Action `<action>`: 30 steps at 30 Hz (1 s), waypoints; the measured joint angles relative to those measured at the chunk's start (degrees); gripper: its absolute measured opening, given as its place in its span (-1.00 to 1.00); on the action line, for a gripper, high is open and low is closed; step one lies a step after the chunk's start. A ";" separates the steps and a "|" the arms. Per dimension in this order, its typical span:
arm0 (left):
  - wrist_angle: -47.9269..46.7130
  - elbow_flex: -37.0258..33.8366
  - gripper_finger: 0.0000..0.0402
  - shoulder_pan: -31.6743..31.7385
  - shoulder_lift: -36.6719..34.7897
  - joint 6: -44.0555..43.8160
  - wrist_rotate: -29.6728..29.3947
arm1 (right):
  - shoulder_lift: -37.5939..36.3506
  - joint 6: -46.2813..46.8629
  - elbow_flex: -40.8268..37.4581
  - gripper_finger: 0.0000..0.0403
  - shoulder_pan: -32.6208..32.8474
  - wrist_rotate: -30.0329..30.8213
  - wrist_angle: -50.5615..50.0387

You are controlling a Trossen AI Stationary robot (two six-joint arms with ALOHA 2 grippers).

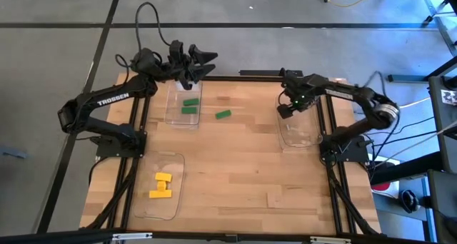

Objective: Sort & place blocks by color
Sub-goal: Put the green block into the top left transparent bin

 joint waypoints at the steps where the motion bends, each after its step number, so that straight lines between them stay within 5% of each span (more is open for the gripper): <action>1: -0.08 0.00 0.44 0.04 0.00 0.00 0.10 | -1.84 -0.95 0.23 0.59 0.00 -0.01 -0.64; 6: -2.67 0.00 0.44 0.00 0.00 -0.04 1.83 | -14.68 -4.34 0.40 0.58 0.61 -6.54 1.53; 13: -11.01 0.00 0.44 -0.74 0.00 4.43 2.97 | -29.63 -9.50 -1.49 0.58 4.39 -27.31 26.12; 22: -24.60 0.00 0.44 -5.68 0.00 17.82 -5.06 | -32.13 -19.34 -2.15 0.58 9.76 -25.37 43.26; 27: -28.51 0.56 0.44 -7.45 0.19 15.49 -10.94 | -32.08 -19.05 -2.15 0.58 10.16 -23.93 43.36; 30: -41.22 6.90 0.43 -7.41 4.34 13.57 -12.46 | -32.08 -17.87 -2.15 0.58 10.16 -23.81 44.56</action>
